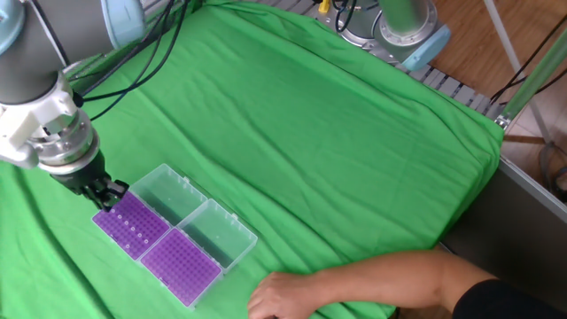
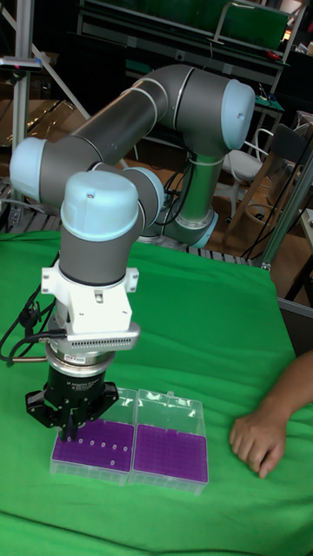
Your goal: Insert a small pipette tip into the holder for small pipette tips
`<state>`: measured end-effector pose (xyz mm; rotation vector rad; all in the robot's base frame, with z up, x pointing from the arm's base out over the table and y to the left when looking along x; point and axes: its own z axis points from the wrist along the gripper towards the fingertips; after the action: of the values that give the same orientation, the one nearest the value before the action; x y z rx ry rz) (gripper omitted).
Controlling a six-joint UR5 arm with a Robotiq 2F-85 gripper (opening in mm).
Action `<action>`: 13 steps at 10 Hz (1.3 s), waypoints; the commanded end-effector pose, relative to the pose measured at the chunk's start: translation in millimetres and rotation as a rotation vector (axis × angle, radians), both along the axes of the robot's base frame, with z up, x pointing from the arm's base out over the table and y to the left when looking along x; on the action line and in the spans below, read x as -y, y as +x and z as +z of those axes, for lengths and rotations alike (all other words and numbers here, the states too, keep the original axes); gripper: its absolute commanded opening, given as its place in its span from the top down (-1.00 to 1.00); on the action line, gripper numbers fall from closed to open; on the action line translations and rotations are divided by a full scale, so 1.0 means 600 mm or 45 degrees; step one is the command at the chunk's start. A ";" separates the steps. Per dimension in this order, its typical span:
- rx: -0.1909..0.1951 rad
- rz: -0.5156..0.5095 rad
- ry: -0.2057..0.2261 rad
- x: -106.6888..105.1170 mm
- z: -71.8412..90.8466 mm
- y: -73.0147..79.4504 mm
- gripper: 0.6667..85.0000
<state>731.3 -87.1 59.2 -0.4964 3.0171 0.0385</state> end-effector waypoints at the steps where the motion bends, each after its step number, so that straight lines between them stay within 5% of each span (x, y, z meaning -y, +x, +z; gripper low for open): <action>1: 0.007 -0.011 0.011 -0.007 -0.006 0.002 0.58; 13: 0.007 -0.013 0.007 -0.007 -0.020 -0.014 0.57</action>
<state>722.6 -84.5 46.7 -0.4909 3.0163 0.0335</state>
